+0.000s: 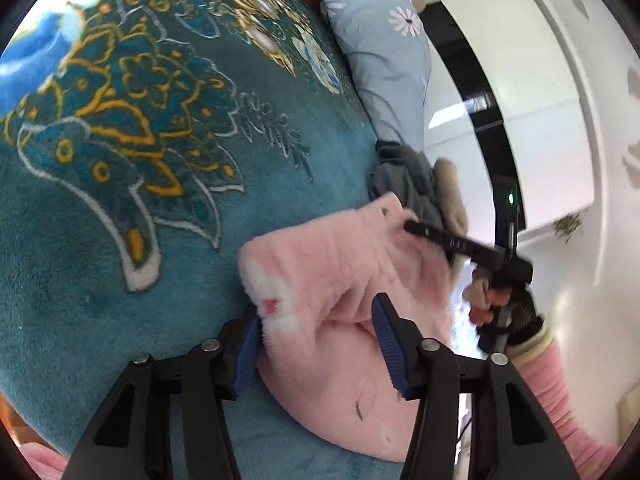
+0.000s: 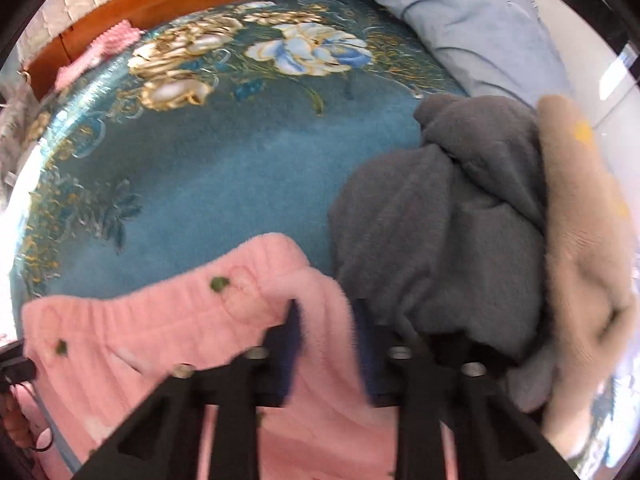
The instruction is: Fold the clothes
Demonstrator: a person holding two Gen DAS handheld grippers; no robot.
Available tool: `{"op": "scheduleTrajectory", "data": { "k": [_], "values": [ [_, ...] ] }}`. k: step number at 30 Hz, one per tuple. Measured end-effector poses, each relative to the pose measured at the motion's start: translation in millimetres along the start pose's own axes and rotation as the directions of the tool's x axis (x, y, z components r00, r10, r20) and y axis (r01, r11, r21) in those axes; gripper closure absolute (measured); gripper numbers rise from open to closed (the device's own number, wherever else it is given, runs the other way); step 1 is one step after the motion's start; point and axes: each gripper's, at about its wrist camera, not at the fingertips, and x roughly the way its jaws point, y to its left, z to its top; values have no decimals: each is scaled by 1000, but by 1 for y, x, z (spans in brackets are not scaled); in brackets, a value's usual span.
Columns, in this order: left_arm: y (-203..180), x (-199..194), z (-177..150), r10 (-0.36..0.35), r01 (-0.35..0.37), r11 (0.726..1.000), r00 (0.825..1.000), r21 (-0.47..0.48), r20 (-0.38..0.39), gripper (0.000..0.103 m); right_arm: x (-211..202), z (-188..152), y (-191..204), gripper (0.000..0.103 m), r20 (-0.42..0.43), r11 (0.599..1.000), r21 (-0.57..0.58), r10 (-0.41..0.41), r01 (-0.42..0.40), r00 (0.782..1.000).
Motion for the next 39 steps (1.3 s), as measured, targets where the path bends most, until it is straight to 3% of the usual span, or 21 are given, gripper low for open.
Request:
{"op": "scheduleTrajectory", "data": {
  "k": [2, 6, 11, 14, 16, 19, 23, 29, 35, 39],
  "values": [
    [4, -3, 0, -10, 10, 1000, 1000, -15, 15, 61, -14, -2, -2, 93, 29, 1000, 24, -19, 18, 999],
    [3, 1, -2, -22, 23, 1000, 999, -15, 27, 89, -58, 3, -10, 95, 156, 994, 79, -85, 73, 984],
    [-6, -18, -2, -57, 54, 998, 993, 34, 102, 93, -113, 28, 2, 95, 314, 983, 78, -181, 165, 932],
    [-13, -32, -1, -78, 67, 995, 985, 71, 153, 93, -140, 54, 25, 95, 404, 981, 38, -189, 190, 895],
    [-17, -41, -1, -92, 75, 993, 978, 96, 186, 93, -143, 74, 40, 95, 427, 980, 15, -183, 196, 886],
    [-21, -52, 0, -109, 83, 989, 968, 122, 225, 93, -111, 104, 62, 95, 376, 983, -13, -165, 183, 912],
    [0, -34, 4, -47, 36, 998, 982, 58, 185, 93, -25, 127, 87, 95, 237, 980, -42, -179, 195, 955],
    [18, -22, 8, -18, 18, 1000, 993, 0, 118, 93, 61, 130, 78, 95, 69, 982, 60, -185, 181, 980],
    [16, -18, 11, -12, 10, 1000, 995, 26, 99, 92, 60, 127, 66, 90, 57, 991, 98, -99, 94, 993],
    [20, -16, 10, 0, -2, 1000, 996, 23, 94, 89, 22, 120, 51, 59, 132, 991, 129, -36, 18, 991]
  ]
}}
